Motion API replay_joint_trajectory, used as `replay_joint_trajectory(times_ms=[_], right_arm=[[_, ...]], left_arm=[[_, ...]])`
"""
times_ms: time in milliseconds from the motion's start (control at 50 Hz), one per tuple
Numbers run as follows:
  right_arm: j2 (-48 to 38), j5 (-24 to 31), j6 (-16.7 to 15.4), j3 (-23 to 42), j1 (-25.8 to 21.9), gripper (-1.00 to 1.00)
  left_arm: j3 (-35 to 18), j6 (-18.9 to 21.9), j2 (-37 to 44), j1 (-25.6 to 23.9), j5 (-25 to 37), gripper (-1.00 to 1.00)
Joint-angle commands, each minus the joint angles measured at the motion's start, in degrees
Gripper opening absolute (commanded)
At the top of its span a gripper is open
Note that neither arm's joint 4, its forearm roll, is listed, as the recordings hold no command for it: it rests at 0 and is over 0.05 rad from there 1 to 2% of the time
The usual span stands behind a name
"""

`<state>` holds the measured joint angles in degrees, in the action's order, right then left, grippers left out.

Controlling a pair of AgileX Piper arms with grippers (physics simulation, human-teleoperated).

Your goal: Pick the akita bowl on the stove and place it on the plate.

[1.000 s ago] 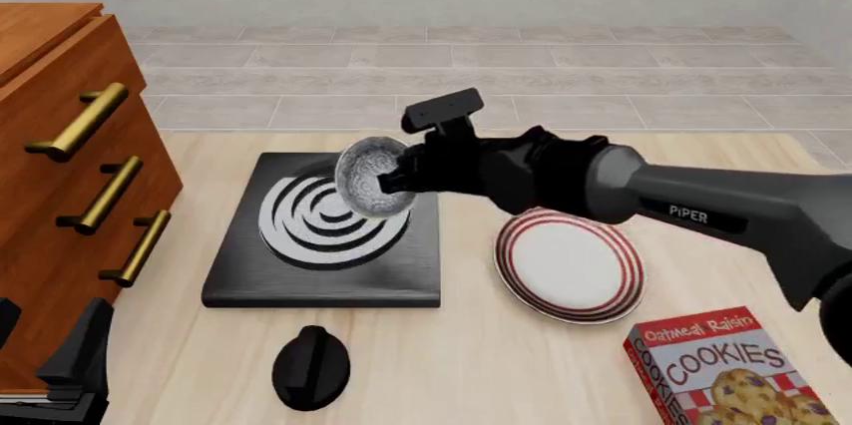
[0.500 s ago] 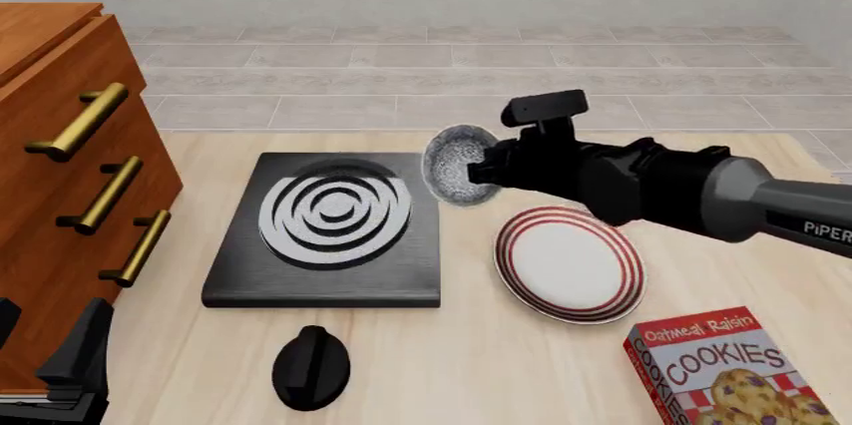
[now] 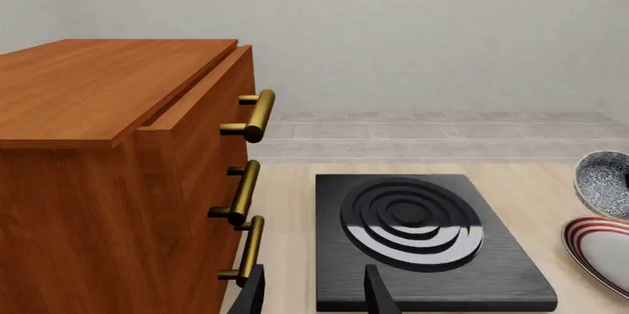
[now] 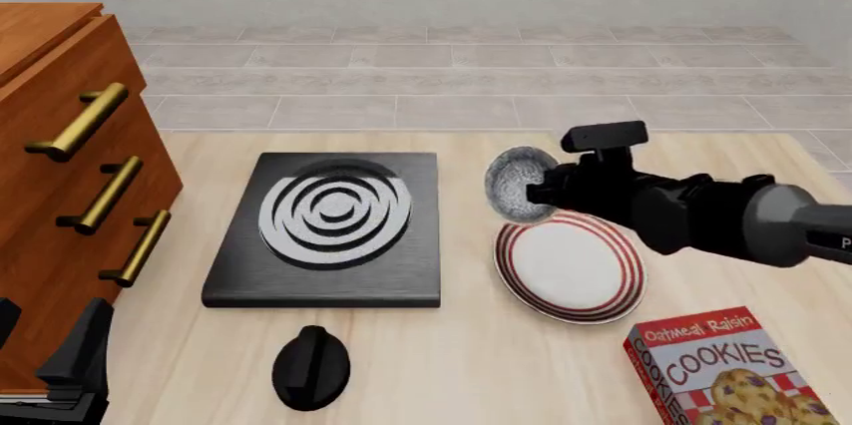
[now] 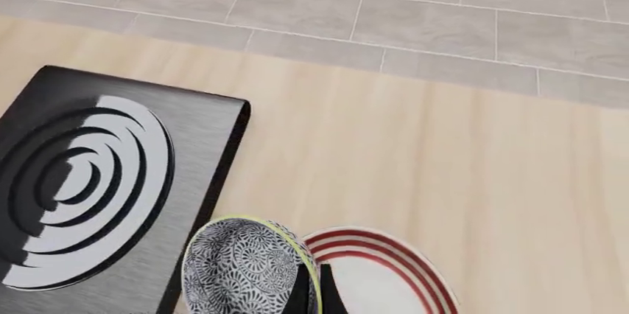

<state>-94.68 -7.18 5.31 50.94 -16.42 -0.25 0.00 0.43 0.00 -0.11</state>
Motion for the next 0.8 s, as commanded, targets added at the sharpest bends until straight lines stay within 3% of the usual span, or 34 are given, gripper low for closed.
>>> replay_joint_trajectory(times_ms=[20,800], right_arm=[[-0.26,-2.42,0.18,-2.54,2.05,-1.00],[-5.75,-13.01,1.52,-11.48,6.28,-1.00]], left_arm=[[0.00,0.00,0.00,0.00,0.00,1.00],[0.00,0.00,0.00,0.00,0.00,1.00]])
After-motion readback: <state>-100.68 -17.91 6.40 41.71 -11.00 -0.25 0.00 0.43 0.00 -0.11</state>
